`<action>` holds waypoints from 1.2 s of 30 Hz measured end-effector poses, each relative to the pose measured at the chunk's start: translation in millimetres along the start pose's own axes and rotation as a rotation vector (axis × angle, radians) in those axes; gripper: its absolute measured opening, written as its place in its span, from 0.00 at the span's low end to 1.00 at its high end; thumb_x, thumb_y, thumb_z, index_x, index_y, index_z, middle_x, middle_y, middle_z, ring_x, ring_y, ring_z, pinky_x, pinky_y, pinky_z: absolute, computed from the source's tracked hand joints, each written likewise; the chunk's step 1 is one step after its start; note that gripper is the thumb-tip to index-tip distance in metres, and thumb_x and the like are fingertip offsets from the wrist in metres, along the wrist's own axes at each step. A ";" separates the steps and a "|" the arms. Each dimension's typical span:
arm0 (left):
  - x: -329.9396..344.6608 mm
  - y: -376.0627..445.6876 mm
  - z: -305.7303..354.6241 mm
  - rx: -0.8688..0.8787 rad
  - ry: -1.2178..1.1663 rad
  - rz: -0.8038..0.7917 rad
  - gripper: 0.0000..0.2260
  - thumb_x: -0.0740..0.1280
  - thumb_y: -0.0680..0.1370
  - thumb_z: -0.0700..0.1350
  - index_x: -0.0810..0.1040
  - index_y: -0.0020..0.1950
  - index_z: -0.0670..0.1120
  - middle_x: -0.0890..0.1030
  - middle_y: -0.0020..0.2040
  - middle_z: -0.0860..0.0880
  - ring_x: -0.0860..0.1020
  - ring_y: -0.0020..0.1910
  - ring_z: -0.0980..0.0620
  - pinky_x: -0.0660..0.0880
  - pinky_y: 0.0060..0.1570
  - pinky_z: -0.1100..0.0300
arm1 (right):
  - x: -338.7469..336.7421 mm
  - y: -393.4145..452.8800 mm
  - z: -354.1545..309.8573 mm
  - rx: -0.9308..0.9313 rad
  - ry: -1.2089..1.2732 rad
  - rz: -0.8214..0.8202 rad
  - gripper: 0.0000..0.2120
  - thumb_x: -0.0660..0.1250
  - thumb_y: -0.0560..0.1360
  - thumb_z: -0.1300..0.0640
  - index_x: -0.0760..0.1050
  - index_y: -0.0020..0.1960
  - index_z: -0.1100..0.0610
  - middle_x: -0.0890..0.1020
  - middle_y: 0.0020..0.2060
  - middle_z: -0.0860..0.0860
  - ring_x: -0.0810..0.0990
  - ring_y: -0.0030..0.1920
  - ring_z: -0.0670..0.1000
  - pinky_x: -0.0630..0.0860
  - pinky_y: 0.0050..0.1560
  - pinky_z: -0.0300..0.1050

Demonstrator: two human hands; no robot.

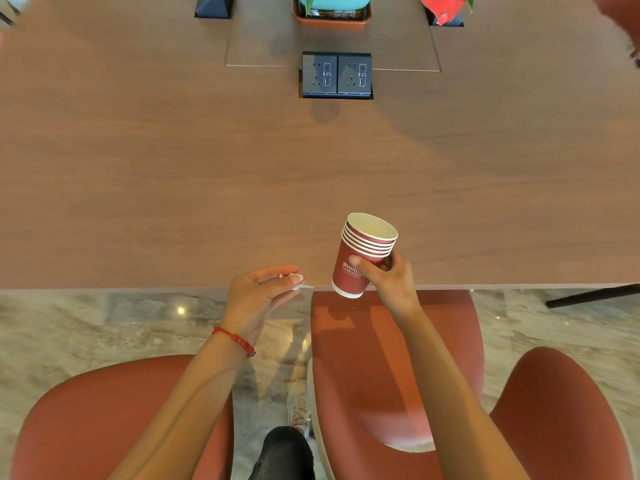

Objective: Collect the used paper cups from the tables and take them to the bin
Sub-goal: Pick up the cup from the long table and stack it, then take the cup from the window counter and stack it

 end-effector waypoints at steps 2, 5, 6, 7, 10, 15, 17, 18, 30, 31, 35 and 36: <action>-0.7 -13.1 -4.4 0.013 0.002 0.016 0.05 0.72 0.68 0.33 0.84 0.39 0.42 0.85 0.40 0.45 0.84 0.42 0.51 0.79 0.40 0.65 | -4.7 -14.4 -3.6 -0.022 0.015 -0.037 0.16 0.74 0.69 0.63 0.75 0.53 0.53 0.83 0.46 0.47 0.82 0.44 0.39 0.77 0.41 0.33; -0.4 -40.0 -13.2 0.051 -0.013 0.039 0.05 0.71 0.68 0.32 0.83 0.41 0.40 0.85 0.39 0.45 0.84 0.41 0.51 0.79 0.39 0.65 | -11.6 -38.2 -10.1 -0.050 0.034 -0.079 0.15 0.72 0.70 0.64 0.75 0.54 0.54 0.82 0.47 0.49 0.82 0.44 0.39 0.77 0.42 0.33; 0.0 -50.3 -16.5 0.069 -0.015 0.051 0.05 0.71 0.68 0.32 0.83 0.41 0.40 0.85 0.38 0.46 0.84 0.41 0.51 0.79 0.39 0.65 | -14.1 -46.4 -11.6 -0.058 0.037 -0.092 0.15 0.72 0.70 0.64 0.75 0.54 0.56 0.82 0.47 0.49 0.82 0.43 0.39 0.77 0.42 0.32; 0.1 -61.1 -20.2 0.087 -0.016 0.065 0.05 0.71 0.68 0.32 0.82 0.41 0.40 0.85 0.38 0.46 0.84 0.40 0.51 0.79 0.39 0.66 | -16.3 -55.5 -12.9 -0.064 0.039 -0.111 0.15 0.72 0.70 0.64 0.75 0.55 0.56 0.82 0.47 0.49 0.82 0.43 0.38 0.77 0.41 0.32; -1.4 -97.4 -34.4 0.127 -0.045 0.108 0.06 0.70 0.69 0.31 0.83 0.40 0.41 0.85 0.37 0.46 0.84 0.39 0.52 0.78 0.37 0.67 | -21.6 -85.2 -14.1 -0.090 0.040 -0.184 0.15 0.72 0.71 0.63 0.74 0.56 0.56 0.82 0.46 0.46 0.82 0.43 0.38 0.76 0.39 0.30; -17.1 -163.9 -67.6 0.185 -0.113 0.213 0.06 0.70 0.69 0.32 0.83 0.40 0.43 0.85 0.37 0.47 0.84 0.39 0.54 0.78 0.37 0.68 | -19.9 -130.6 -14.3 -0.103 0.006 -0.328 0.17 0.73 0.69 0.64 0.74 0.56 0.55 0.82 0.47 0.45 0.82 0.44 0.38 0.77 0.41 0.32; -28.8 -188.8 -79.5 0.196 -0.168 0.271 0.06 0.71 0.68 0.32 0.84 0.39 0.43 0.85 0.38 0.45 0.84 0.40 0.52 0.78 0.38 0.67 | -14.2 -147.3 -12.3 -0.100 -0.009 -0.380 0.17 0.73 0.69 0.65 0.75 0.55 0.53 0.82 0.46 0.43 0.82 0.43 0.37 0.76 0.39 0.30; -35.4 -201.1 -84.8 0.204 -0.194 0.303 0.06 0.71 0.68 0.32 0.84 0.39 0.42 0.85 0.38 0.45 0.84 0.40 0.52 0.78 0.38 0.67 | -9.8 -155.7 -11.2 -0.097 -0.014 -0.408 0.17 0.73 0.69 0.65 0.74 0.54 0.53 0.82 0.45 0.42 0.82 0.42 0.37 0.76 0.38 0.30; -160.0 -372.0 -144.2 0.351 -0.403 0.725 0.06 0.71 0.67 0.34 0.82 0.43 0.41 0.86 0.39 0.46 0.84 0.39 0.53 0.79 0.38 0.66 | 122.5 -288.4 7.9 -0.118 -0.140 -0.886 0.17 0.75 0.66 0.65 0.75 0.48 0.48 0.83 0.38 0.34 0.81 0.41 0.35 0.75 0.37 0.28; -172.6 -391.2 -152.2 0.367 -0.417 0.769 0.06 0.72 0.67 0.34 0.82 0.43 0.41 0.86 0.39 0.46 0.84 0.39 0.53 0.79 0.40 0.65 | 136.8 -306.9 10.4 -0.123 -0.144 -0.930 0.18 0.76 0.65 0.63 0.75 0.48 0.48 0.84 0.39 0.35 0.81 0.41 0.35 0.75 0.38 0.29; -219.6 -468.9 -188.6 0.432 -0.500 0.914 0.07 0.71 0.67 0.34 0.82 0.44 0.39 0.86 0.39 0.46 0.84 0.39 0.53 0.80 0.42 0.64 | 187.7 -390.1 23.5 -0.117 -0.156 -1.106 0.18 0.74 0.61 0.57 0.75 0.50 0.49 0.84 0.41 0.36 0.82 0.43 0.37 0.76 0.39 0.30; -230.8 -488.7 -198.5 0.447 -0.525 0.942 0.07 0.71 0.68 0.34 0.82 0.44 0.39 0.86 0.39 0.46 0.84 0.39 0.53 0.80 0.40 0.65 | 199.1 -412.9 28.4 -0.115 -0.162 -1.145 0.19 0.74 0.61 0.56 0.75 0.50 0.49 0.84 0.42 0.37 0.82 0.44 0.37 0.76 0.40 0.30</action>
Point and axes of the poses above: each hand's wrist, its own y-axis towards the middle knuckle, its own x-axis out of the palm, z = x × y, the point moved 5 cm from there along y, towards the middle knuckle
